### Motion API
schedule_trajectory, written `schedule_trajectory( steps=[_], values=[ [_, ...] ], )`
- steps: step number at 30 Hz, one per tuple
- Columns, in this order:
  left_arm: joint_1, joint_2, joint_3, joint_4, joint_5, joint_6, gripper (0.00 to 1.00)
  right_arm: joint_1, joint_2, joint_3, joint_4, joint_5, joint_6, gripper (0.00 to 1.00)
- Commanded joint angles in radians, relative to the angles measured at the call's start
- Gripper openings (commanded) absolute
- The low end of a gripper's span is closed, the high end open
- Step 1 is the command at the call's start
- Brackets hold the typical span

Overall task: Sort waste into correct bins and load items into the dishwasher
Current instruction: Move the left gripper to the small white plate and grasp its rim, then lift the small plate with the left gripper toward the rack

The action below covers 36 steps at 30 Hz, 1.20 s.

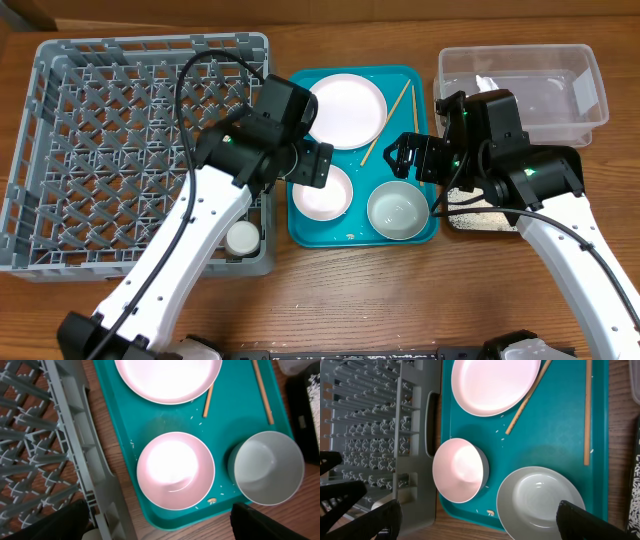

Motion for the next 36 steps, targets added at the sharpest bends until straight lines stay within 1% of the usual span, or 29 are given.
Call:
schedule_trajectory(
  steps=[1, 4, 9, 12, 15, 16, 33, 36],
  values=[
    [-0.007, 0.043, 0.018, 0.003, 0.022, 0.041, 0.92, 0.003, -0.010, 0.018, 0.003, 0.010, -0.004, 1.00],
    [-0.007, 0.083, 0.018, 0.003, 0.053, 0.035, 0.91, 0.003, -0.010, 0.018, 0.003, 0.010, -0.004, 1.00],
    [-0.006, 0.153, 0.018, 0.004, 0.055, -0.038, 0.90, 0.003, -0.010, 0.018, 0.003, 0.010, -0.004, 1.00],
    [-0.006, 0.181, 0.018, 0.004, 0.038, -0.086, 0.90, 0.003, -0.010, 0.018, 0.003, 0.010, -0.004, 1.00],
    [-0.006, 0.204, 0.018, 0.006, -0.013, -0.167, 0.90, 0.003, -0.010, 0.018, 0.003, 0.010, -0.004, 1.00],
    [-0.006, 0.210, 0.018, 0.010, -0.019, -0.175, 0.89, 0.003, -0.010, 0.018, 0.003, 0.010, -0.004, 1.00],
    [-0.006, 0.325, 0.018, 0.068, -0.026, -0.174, 0.85, 0.003, -0.010, 0.018, 0.003, 0.010, -0.004, 1.00],
    [-0.006, 0.340, 0.018, 0.082, -0.026, -0.173, 0.81, 0.003, -0.010, 0.018, 0.003, 0.010, -0.004, 1.00]
  ],
)
